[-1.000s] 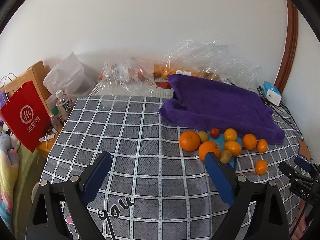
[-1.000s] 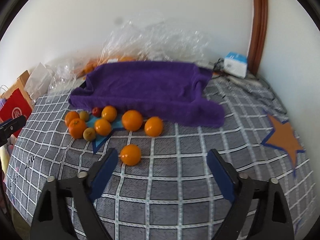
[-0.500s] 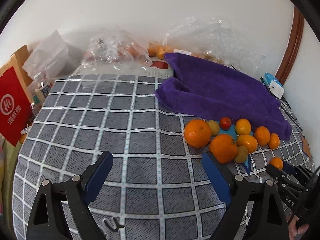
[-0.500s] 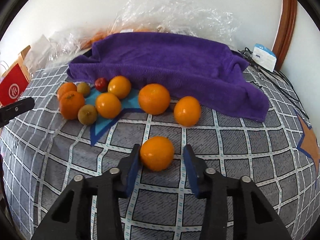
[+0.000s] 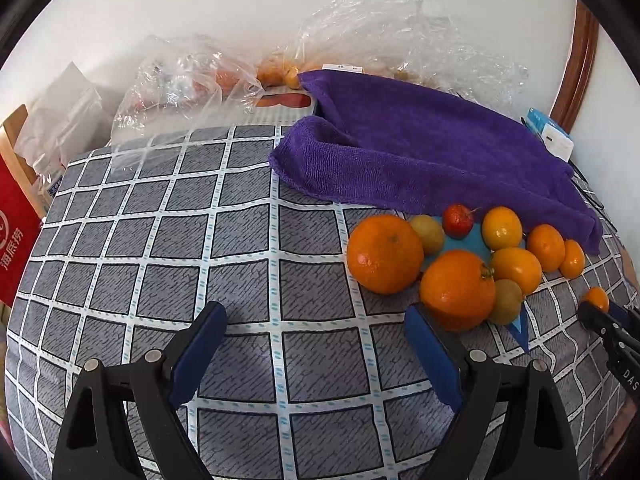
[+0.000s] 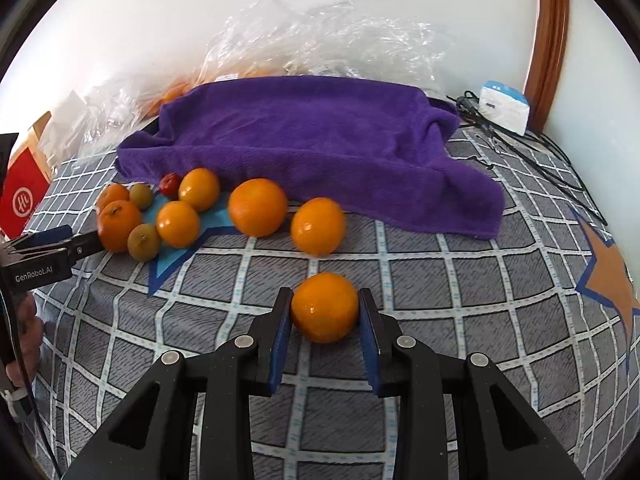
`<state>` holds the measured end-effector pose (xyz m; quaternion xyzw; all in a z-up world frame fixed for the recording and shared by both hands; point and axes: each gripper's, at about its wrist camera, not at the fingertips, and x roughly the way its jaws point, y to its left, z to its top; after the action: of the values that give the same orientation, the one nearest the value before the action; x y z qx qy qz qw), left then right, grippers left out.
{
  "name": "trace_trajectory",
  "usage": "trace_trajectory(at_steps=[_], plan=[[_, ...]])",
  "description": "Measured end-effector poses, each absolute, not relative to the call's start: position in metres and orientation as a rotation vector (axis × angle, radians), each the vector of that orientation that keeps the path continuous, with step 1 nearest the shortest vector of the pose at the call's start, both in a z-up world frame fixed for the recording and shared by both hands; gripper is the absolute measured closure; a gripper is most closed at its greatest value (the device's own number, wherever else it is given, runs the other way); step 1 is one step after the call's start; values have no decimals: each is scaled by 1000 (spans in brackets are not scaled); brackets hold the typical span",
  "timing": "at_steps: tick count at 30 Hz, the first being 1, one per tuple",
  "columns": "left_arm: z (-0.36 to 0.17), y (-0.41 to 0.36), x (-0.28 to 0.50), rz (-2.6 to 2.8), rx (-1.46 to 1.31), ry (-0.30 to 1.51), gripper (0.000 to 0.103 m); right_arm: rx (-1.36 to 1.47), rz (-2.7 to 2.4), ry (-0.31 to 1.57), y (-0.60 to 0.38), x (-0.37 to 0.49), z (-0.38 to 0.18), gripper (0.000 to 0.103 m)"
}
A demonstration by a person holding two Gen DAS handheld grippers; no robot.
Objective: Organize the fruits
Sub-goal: 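Close the right tool on the loose orange while the left tool approaches the large orange, then grasp the large orange with the left tool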
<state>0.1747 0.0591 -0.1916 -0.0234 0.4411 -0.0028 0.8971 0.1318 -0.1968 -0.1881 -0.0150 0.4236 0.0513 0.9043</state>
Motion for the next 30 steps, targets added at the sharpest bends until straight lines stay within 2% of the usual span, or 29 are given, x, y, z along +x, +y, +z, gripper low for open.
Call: trace_trajectory(at_steps=[8,19,23,25,27,30], plan=[[-192,60,175,-17,-17,943,13,-30,85,878,-202,135,-192,71],[-188,51,193,-90,-31,926,19,-5,70,900,-209,136,-189,71],[-186,48,200,-101,-48,920,31,8,55,906,-212,138,-189,71],[-185,46,200,-124,-45,921,45,16,44,908,-213,140,-190,71],[-185,44,202,-168,-55,919,65,21,42,908,-213,141,-189,71],[-184,43,202,-185,-61,925,65,21,30,909,-214,144,-189,71]])
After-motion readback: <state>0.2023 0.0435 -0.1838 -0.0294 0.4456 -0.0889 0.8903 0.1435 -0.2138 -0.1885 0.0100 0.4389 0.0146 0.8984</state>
